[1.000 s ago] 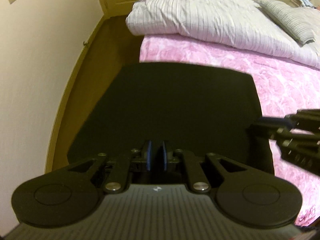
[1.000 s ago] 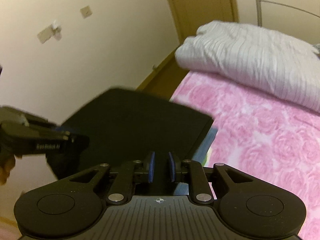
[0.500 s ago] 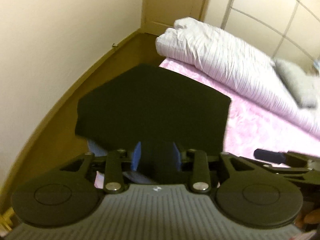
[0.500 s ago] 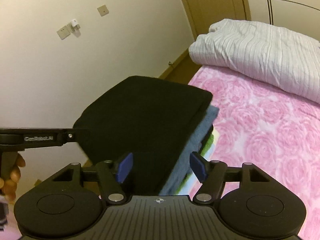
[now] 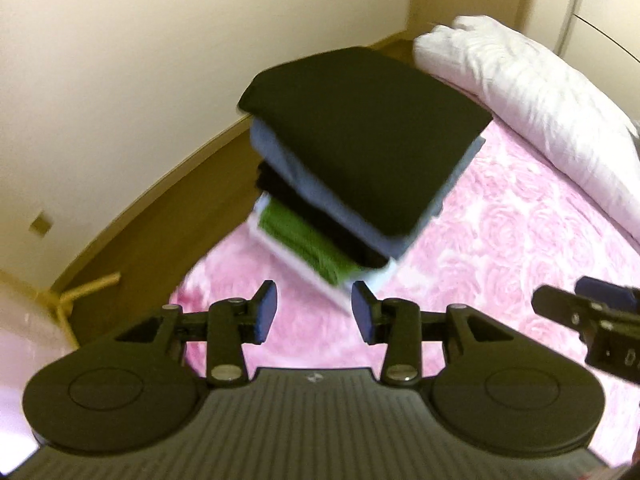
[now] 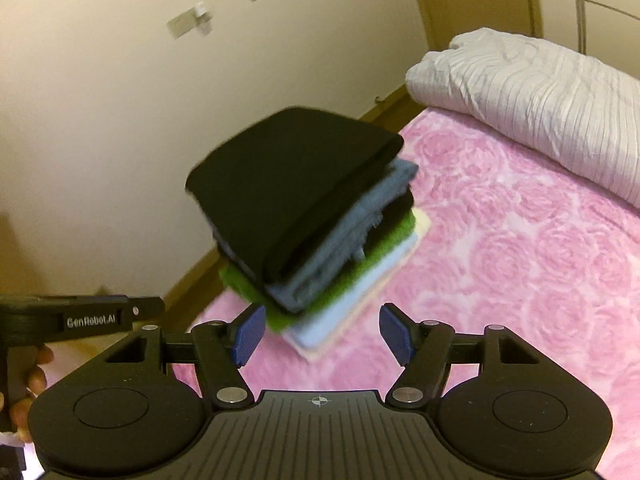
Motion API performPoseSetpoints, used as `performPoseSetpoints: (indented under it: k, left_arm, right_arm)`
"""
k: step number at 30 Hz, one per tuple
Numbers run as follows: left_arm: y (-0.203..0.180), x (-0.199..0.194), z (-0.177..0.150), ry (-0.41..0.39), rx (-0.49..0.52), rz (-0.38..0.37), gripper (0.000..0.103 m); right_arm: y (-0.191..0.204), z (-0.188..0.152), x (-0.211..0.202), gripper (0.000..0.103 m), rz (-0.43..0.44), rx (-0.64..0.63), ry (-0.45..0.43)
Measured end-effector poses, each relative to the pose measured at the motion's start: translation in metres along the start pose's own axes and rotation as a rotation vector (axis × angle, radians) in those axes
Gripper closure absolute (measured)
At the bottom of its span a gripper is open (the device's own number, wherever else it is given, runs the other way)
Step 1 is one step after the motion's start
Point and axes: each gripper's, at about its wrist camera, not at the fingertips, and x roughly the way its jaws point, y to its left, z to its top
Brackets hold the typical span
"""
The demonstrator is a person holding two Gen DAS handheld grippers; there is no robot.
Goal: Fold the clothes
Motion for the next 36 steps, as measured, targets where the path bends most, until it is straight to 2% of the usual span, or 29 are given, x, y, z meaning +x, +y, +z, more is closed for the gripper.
performPoseSetpoints:
  k: [4, 8, 13, 17, 20, 25, 28, 36]
  left_arm:
    - [-0.019, -0.042, -0.045, -0.046, -0.087, 0.040, 0.066]
    - [-0.044, -0.081, -0.075, -0.089, -0.117, 0.073, 0.066]
    - [-0.074, -0.108, -0.096, -0.114, -0.143, 0.048, 0.066]
    - [-0.097, -0.119, -0.109, -0.114, -0.161, 0.061, 0.066]
    - [-0.107, -0.121, -0.118, -0.103, -0.182, 0.078, 0.066]
    - [-0.112, -0.117, -0.132, -0.085, -0.212, 0.058, 0.066]
    - [-0.114, -0.110, -0.136, -0.057, -0.228, 0.060, 0.066]
    - [-0.117, -0.092, -0.134, -0.027, -0.254, 0.054, 0.066]
  right_arm:
    - [-0.014, -0.024, -0.034, 0.036, 0.014, -0.073, 0.015]
    - [-0.028, -0.048, -0.068, 0.036, 0.028, -0.146, 0.029]
    - [-0.047, -0.072, -0.108, 0.036, 0.002, -0.236, 0.007]
    - [-0.062, -0.078, -0.124, 0.036, -0.001, -0.263, 0.000]
    - [-0.073, -0.076, -0.128, 0.036, 0.016, -0.257, 0.004]
    - [-0.083, -0.071, -0.127, 0.036, 0.039, -0.256, 0.029]
    - [-0.082, -0.067, -0.119, 0.036, 0.026, -0.280, 0.060]
    - [-0.081, -0.058, -0.088, 0.036, 0.056, -0.293, 0.130]
